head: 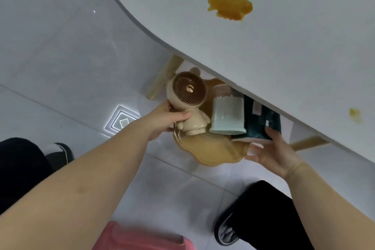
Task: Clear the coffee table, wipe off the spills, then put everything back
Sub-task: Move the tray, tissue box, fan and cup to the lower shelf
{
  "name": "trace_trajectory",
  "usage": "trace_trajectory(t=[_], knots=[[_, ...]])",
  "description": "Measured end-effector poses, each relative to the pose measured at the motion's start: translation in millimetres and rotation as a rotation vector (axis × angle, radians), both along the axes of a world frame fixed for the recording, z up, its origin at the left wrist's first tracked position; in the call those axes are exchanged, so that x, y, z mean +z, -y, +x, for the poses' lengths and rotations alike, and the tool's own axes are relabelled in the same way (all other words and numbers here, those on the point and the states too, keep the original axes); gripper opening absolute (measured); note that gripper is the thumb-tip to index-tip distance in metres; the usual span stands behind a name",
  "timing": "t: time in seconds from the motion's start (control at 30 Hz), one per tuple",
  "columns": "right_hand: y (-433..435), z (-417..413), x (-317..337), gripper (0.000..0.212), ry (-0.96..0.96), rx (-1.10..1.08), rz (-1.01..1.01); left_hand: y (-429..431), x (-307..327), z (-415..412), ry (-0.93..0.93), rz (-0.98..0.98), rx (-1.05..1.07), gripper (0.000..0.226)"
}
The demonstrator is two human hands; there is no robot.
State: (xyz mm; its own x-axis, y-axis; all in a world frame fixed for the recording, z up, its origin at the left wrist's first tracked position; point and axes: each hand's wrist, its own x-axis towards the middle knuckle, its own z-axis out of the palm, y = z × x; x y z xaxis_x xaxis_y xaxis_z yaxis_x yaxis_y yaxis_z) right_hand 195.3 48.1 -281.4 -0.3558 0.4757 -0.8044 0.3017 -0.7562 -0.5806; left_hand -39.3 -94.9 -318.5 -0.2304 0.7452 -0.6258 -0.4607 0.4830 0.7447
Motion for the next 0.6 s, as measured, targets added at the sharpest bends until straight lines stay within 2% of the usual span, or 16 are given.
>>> trace_trajectory(t=[0.1, 0.27, 0.37, 0.47, 0.6], knots=[[-15.8, -1.4, -8.0, 0.038, 0.016, -0.002, -0.030, -16.1, -5.3, -0.3, 0.000, 0.012, -0.036, 0.031], [-24.7, -3.4, -17.8, 0.023, 0.041, -0.028, -0.033, -20.4, -15.6, 4.2, -0.014, -0.001, -0.047, 0.041], [-26.7, 3.8, -22.2, 0.021, 0.043, -0.056, -0.028, -29.1, -17.2, 5.7, -0.032, -0.023, -0.080, 0.041], [-28.1, 10.3, -25.7, 0.021, 0.034, -0.108, -0.017, -42.8, -15.9, 9.4, -0.070, -0.057, -0.122, 0.051], [-31.1, 7.4, -28.8, 0.022, 0.051, -0.127, 0.022, -61.1, -17.4, 5.3, -0.112, -0.060, -0.148, 0.020]])
